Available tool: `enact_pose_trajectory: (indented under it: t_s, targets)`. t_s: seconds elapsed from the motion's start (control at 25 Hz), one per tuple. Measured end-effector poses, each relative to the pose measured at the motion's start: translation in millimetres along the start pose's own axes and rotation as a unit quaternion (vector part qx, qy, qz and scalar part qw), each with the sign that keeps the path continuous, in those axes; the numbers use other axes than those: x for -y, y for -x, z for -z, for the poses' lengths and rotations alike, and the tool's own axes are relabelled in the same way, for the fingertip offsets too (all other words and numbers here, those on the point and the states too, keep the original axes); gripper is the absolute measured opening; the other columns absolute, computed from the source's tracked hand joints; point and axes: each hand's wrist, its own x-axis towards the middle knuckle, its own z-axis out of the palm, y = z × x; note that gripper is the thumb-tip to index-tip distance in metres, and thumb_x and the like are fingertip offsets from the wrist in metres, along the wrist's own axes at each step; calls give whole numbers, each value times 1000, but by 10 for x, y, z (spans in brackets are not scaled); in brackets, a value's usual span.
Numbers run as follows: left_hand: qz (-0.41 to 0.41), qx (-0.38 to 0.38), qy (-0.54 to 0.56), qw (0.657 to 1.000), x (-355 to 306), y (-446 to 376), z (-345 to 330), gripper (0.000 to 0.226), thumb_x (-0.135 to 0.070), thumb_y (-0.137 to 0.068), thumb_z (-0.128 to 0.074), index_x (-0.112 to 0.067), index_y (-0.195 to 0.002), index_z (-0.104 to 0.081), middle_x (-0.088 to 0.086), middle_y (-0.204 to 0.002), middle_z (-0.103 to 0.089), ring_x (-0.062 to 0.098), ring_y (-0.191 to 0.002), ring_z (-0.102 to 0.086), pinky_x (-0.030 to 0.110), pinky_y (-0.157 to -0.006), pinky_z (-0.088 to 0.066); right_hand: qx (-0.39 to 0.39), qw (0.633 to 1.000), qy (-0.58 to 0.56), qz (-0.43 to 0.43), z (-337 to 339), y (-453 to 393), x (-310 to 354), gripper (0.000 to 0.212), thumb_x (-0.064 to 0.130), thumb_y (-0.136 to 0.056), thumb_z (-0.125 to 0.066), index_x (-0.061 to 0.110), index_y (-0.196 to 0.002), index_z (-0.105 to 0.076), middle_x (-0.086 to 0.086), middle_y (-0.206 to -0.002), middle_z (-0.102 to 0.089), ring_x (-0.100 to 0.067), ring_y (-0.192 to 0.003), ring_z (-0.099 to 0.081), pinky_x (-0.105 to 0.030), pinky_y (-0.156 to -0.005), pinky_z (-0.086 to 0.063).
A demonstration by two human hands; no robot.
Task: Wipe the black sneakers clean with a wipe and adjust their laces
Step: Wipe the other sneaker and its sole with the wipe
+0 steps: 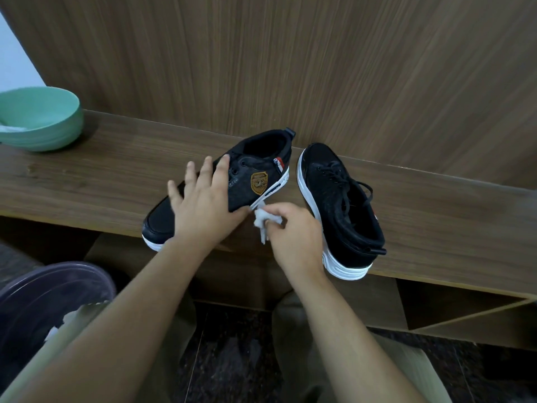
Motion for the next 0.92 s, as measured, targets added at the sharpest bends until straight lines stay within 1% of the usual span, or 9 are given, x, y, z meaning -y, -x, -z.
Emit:
enact_pose_trajectory:
  t_s: [0.12,0.2,0.28,0.32,0.52,0.6,0.68,0.76,0.92]
  targets:
    - [-6,-18,-37,999,21,-303,15,91,-73,-70,-53,-28,-142,-20,12,-134,-47,36,-122,-46,53,-93,-38,-22,999,-35,-13,-25,-2,-33,25,10,-86,-56,24,-98,-73,9,-92,-72,-7,-80,-61,-17,-61,-45]
    - [-16,-40,-25,999,108,-370,13,76,-72,-79,-41,-27,-139,-30,14,-120,-54,38,-107,-54,48,-83,-43,-86,995,-56,12,-68,-57,-53,25,6,-86,-57,20,-100,-73,12,-106,-69,-5,-95,-60,-8,-72,-43]
    - [-22,-66,-5,998,175,-395,-23,62,-64,-88,-32,-27,-138,-34,16,-116,-56,39,-102,-55,47,-78,-43,-176,981,-64,51,-188,-184,-55,27,4,-85,-60,16,-106,-72,5,-119,-61,-6,-108,-55,-12,-89,-42]
    - [-24,-74,-1,997,193,-400,-43,58,-60,-90,-30,-27,-138,-35,16,-116,-57,39,-101,-56,47,-77,-43,-203,975,-66,68,-280,-241,-39,27,4,-84,-62,16,-106,-72,1,-120,-57,-6,-107,-53,-16,-92,-42]
    - [-41,-87,2,995,213,-404,-62,47,-51,-95,-28,-30,-135,-38,14,-112,-59,37,-97,-57,45,-73,-43,-182,970,6,158,-626,-496,96,26,3,-80,-63,17,-100,-73,-3,-102,-63,-22,-95,-55,-20,-79,-40]
    - [-42,-96,0,995,222,-398,-66,45,-51,-95,-28,-30,-134,-40,13,-109,-61,36,-96,-58,44,-73,-43,-222,966,15,132,-538,-694,11,29,-1,-79,-62,16,-101,-73,-5,-104,-63,-24,-95,-59,-26,-78,-46]
    - [-41,-100,-3,994,221,-401,-83,45,-51,-95,-27,-30,-132,-41,11,-107,-61,35,-94,-58,44,-73,-44,-266,963,-11,44,-400,-890,-87,29,-1,-82,-59,13,-104,-71,-7,-108,-62,-27,-96,-61,-31,-80,-47]
    - [-40,-99,2,994,215,-411,-93,45,-51,-95,-26,-30,-132,-41,9,-107,-62,35,-94,-59,45,-74,-46,-267,964,-18,-5,-383,-956,-126,26,1,-85,-57,11,-107,-68,-8,-111,-61,-27,-98,-60,-28,-82,-44]
    - [-38,-106,15,994,215,-401,-89,43,-49,-96,-28,-29,-131,-43,9,-110,-63,36,-96,-59,46,-74,-46,-255,963,-30,77,-637,-533,-28,21,-4,-82,-59,11,-95,-66,-3,-100,-62,-19,-91,-60,-14,-76,-36]
